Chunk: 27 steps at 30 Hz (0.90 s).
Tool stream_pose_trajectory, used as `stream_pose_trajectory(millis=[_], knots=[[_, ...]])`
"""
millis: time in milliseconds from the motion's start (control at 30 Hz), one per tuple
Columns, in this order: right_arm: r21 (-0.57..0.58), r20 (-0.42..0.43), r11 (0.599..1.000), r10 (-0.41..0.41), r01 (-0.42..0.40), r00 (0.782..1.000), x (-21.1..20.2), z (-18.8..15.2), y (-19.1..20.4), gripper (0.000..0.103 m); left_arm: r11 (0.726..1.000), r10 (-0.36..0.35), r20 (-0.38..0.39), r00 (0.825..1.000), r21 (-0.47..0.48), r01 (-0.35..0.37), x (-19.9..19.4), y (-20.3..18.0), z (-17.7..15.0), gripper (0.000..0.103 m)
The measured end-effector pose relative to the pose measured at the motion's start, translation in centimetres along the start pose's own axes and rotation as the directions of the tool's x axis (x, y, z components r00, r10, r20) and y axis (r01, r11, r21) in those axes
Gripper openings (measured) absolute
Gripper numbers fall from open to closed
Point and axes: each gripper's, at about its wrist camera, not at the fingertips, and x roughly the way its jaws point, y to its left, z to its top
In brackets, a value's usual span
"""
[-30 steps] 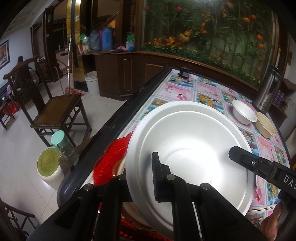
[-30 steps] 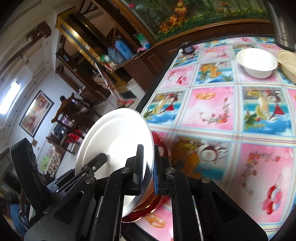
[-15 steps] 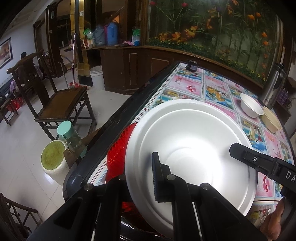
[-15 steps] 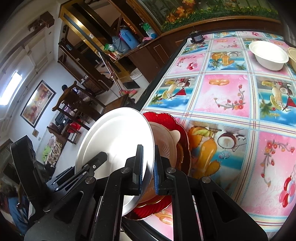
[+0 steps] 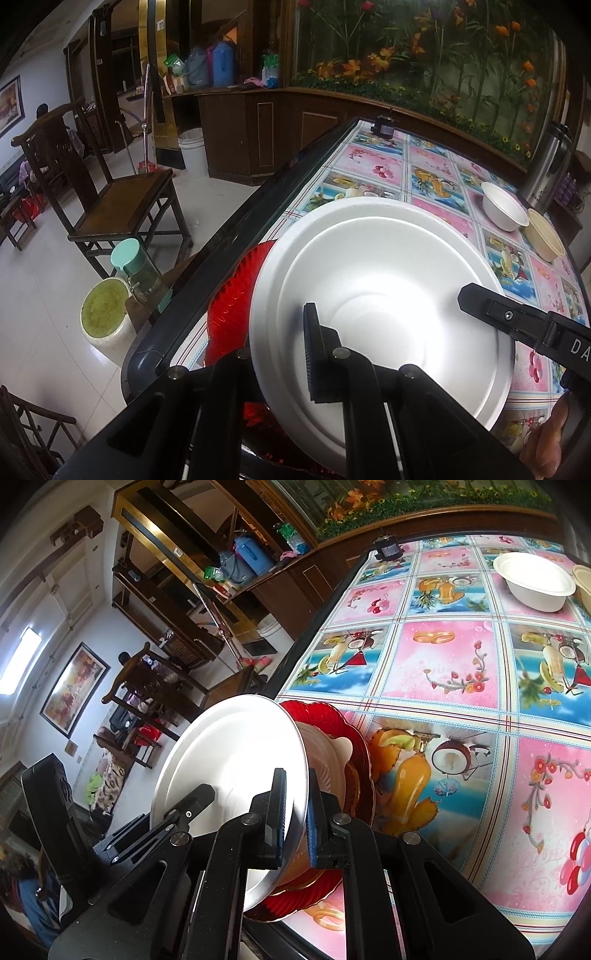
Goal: Organize plates and bowls
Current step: 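Lower the white bowl onto the beige bowl and open both grippers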
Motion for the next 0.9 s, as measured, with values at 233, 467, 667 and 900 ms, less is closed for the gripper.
stream_pose_trajectory(millis=[233, 467, 667, 900], knots=[[0.005, -0.006, 1.0, -0.001, 0.001, 1.0, 0.2, -0.1, -0.1, 0.009, 1.0, 0.001, -0.007, 1.0, 0.001, -0.001, 0.2, 0.1, 0.0, 0.009], [0.012, -0.01, 1.0, -0.003, 0.003, 1.0, 0.5, -0.1, -0.3, 0.009, 1.0, -0.002, -0.012, 1.0, -0.001, 0.002, 0.4, 0.3, 0.0, 0.009], [0.017, -0.018, 1.0, -0.004, 0.004, 1.0, 0.6, -0.2, -0.4, 0.009, 1.0, 0.0, -0.023, 1.0, 0.001, 0.0, 0.8, 0.3, 0.0, 0.009], [0.029, -0.03, 1.0, -0.005, 0.006, 1.0, 1.1, -0.2, -0.5, 0.009, 1.0, 0.01, -0.023, 1.0, 0.01, -0.01, 1.1, 0.2, 0.1, 0.009]])
